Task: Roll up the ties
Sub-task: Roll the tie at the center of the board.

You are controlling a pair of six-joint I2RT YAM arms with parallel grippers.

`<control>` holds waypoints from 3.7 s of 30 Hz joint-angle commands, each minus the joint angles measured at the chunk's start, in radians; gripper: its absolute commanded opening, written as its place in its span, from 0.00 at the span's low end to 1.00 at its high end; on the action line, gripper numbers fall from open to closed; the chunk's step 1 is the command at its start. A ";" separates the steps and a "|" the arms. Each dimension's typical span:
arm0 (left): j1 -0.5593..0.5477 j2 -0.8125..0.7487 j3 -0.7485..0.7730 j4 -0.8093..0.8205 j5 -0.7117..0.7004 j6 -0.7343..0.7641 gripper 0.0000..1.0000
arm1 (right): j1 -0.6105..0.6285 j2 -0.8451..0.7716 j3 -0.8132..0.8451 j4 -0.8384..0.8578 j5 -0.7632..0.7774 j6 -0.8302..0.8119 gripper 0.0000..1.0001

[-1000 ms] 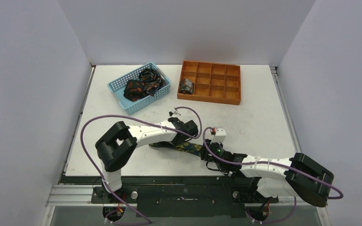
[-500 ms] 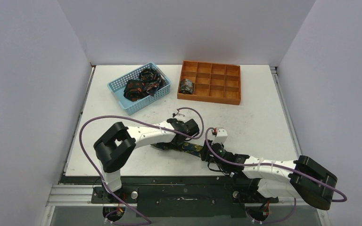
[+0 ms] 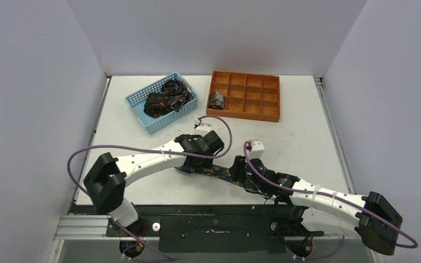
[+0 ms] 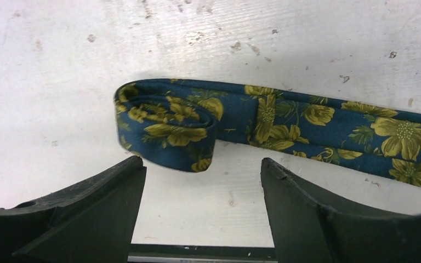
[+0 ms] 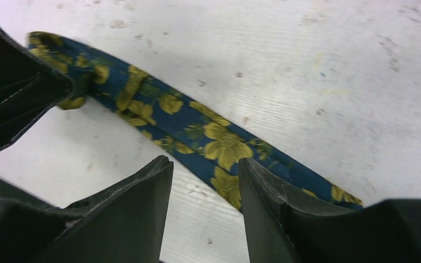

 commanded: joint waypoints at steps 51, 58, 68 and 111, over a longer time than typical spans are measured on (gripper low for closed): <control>0.403 -0.845 -0.573 0.354 0.217 0.009 0.76 | -0.108 0.681 0.411 0.395 -0.582 -0.044 0.35; 0.424 -0.802 -0.511 0.330 0.199 0.038 0.80 | -0.112 0.576 0.411 0.327 -0.575 -0.067 0.39; 0.479 -0.813 -0.553 0.409 0.211 0.011 0.83 | -0.059 0.406 0.195 0.279 -0.469 -0.122 0.40; 0.722 -0.451 -0.571 0.727 0.945 0.146 0.92 | -0.242 0.299 0.072 0.286 -0.548 -0.122 0.49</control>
